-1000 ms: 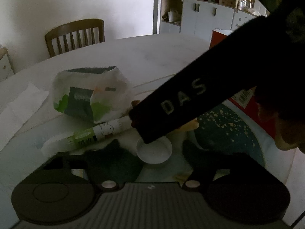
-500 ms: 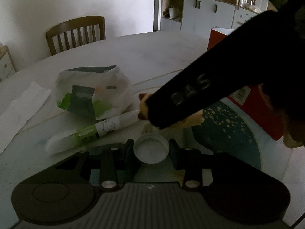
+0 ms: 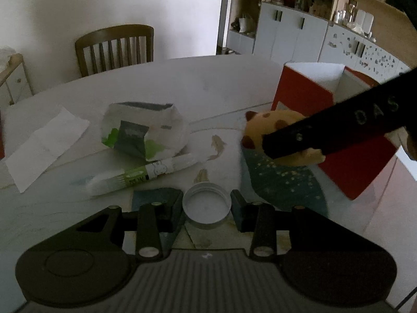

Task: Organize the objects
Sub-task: 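Grasp the yellow spotted plush with the right tool while the left tool grasps the white lid, then carry the plush in the right tool and the lid in the left tool into the red box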

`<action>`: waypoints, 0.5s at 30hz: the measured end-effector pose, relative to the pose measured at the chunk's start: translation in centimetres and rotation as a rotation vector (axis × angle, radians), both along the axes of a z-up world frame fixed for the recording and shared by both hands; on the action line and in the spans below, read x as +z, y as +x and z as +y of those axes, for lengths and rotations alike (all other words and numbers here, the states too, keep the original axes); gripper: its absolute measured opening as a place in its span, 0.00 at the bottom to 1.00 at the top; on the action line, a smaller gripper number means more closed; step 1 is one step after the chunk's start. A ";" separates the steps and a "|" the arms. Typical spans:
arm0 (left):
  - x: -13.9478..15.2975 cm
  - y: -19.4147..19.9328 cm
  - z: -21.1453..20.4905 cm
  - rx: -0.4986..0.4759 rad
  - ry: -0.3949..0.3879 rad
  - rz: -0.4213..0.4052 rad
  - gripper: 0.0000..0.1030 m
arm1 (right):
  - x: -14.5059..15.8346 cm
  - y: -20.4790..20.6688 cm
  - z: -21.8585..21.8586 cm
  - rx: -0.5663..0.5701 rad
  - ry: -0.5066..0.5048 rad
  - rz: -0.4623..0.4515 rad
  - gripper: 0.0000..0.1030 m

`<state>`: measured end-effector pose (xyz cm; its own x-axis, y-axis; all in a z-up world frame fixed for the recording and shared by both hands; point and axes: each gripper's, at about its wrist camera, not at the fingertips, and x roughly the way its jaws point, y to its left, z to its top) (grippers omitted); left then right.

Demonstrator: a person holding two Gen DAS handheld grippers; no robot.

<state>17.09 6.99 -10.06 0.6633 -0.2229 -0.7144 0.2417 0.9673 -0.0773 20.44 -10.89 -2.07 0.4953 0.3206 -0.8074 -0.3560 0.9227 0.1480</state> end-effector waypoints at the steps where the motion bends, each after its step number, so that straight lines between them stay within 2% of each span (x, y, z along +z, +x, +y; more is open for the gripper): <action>1: 0.4 -0.2 0.0 0.001 -0.005 -0.004 0.37 | 0.3 -0.4 -0.3 -0.002 0.006 -0.005 0.62; 3: 1.5 -1.8 -0.5 -0.002 -0.016 -0.015 0.37 | 0.8 -1.1 -0.9 -0.005 0.011 -0.011 0.62; 15: 5.0 -5.0 -2.8 -0.023 -0.048 -0.035 0.37 | 3.8 -4.8 -5.0 -0.040 0.077 -0.024 0.62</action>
